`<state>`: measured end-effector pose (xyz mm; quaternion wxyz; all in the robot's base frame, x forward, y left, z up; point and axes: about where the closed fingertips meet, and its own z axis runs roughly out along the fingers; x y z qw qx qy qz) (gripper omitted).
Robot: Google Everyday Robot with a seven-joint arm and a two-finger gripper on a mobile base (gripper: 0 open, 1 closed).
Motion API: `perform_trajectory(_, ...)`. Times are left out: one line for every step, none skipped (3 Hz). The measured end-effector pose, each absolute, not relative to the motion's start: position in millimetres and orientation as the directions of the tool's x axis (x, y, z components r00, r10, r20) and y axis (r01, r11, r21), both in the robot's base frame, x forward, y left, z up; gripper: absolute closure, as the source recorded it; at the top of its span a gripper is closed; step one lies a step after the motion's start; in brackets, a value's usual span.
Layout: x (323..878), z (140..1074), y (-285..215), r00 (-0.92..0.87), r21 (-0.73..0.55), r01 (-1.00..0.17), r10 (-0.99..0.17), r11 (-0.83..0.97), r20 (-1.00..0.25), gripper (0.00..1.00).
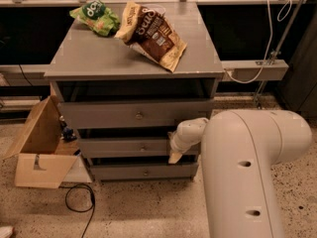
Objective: Open middle drawer
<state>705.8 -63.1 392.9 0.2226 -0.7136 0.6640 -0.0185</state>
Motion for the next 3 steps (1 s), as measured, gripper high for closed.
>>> perform_trajectory(697.0, 402.0, -67.6, 0.122, -0.353, -0.935, -0.953, -0.017, -0.277, 0.56)
perform_trajectory(678.4, 408.5, -74.7, 0.120, -0.350, -0.937, -0.954, -0.017, -0.275, 0.79)
perform_trajectory(652.7, 412.6, -82.1, 0.116, -0.320, -0.947, -0.948, -0.016, -0.296, 1.00)
